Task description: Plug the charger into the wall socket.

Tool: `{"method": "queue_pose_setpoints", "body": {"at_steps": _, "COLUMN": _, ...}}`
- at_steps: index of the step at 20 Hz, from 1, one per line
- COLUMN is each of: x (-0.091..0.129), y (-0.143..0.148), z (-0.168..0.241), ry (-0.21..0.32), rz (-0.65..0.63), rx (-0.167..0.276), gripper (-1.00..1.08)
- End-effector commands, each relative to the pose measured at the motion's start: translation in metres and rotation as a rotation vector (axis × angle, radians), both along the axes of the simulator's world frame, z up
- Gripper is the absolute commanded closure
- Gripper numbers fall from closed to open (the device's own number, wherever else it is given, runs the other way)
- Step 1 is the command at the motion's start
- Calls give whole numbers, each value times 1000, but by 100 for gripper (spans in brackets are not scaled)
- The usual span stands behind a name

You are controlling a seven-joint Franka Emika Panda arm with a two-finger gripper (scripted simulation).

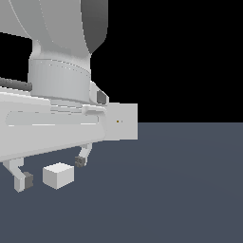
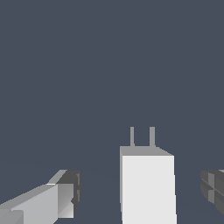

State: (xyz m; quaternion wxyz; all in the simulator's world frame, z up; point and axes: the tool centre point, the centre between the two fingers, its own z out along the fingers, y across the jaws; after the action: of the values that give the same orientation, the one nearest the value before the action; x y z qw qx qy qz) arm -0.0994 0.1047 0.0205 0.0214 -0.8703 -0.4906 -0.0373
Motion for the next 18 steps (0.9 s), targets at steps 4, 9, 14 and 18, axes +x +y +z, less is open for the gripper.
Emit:
{"method": "queue_pose_setpoints", "body": {"at_steps": 4, "x": 1, "y": 0, "z": -9, "ry": -1, "rz": 0, "rx": 0, "gripper": -92}}
{"method": "queue_pose_setpoints", "body": {"at_steps": 9, "x": 1, "y": 0, "z": -9, "ry": -1, "rz": 0, "rx": 0, "gripper": 108}}
{"method": "queue_pose_setpoints", "body": {"at_steps": 14, "x": 1, "y": 0, "z": -9, "ry": -1, "rz": 0, "rx": 0, "gripper": 108}}
{"method": "queue_pose_setpoints", "body": {"at_steps": 18, "x": 2, "y": -1, "z": -7, "ry": -2, "rz": -12, "rx": 0, "gripper": 108}}
